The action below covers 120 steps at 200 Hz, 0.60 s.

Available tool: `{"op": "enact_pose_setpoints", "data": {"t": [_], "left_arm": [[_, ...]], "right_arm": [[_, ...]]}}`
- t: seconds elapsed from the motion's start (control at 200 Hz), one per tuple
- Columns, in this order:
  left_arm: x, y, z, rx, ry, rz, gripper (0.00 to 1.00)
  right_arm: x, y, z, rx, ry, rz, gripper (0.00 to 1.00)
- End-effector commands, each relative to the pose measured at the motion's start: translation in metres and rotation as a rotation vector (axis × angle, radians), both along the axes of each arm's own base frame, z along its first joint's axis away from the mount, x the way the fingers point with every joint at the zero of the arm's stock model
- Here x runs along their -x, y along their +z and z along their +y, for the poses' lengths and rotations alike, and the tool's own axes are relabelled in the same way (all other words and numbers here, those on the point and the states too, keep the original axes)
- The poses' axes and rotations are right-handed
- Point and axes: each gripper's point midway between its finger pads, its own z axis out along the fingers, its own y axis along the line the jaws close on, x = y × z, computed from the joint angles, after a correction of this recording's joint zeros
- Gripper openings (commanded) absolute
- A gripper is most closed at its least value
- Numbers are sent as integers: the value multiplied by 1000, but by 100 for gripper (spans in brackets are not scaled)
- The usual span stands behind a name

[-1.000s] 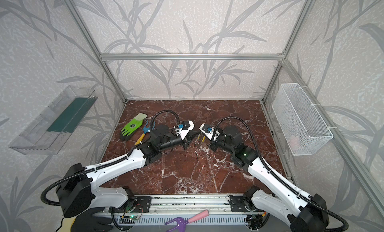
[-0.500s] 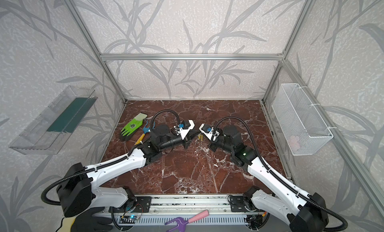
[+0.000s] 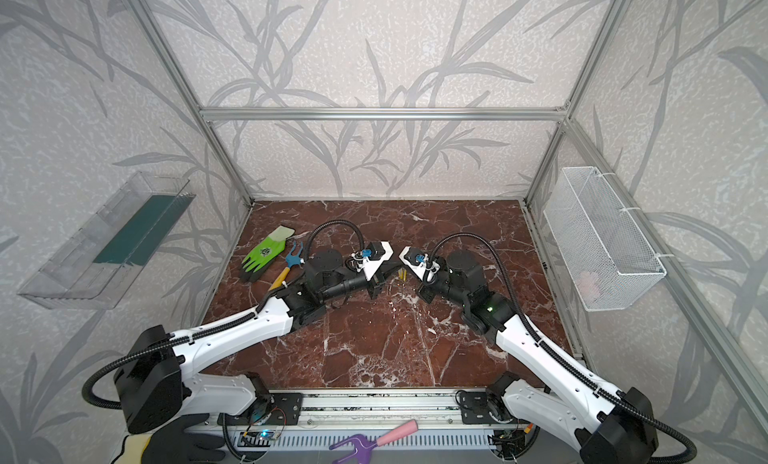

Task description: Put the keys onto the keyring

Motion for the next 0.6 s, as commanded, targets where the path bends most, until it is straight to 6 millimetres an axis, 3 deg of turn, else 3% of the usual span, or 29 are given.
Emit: {"op": "enact_pose_setpoints", "data": {"t": [0.0, 0.595], "left_arm": [[-8, 14, 7, 18, 62, -34, 0], [-9, 17, 18, 49, 97, -36, 0]], "right_arm": [[9, 22, 5, -53, 50, -51, 0], [18, 23, 10, -53, 106, -55, 0]]}}
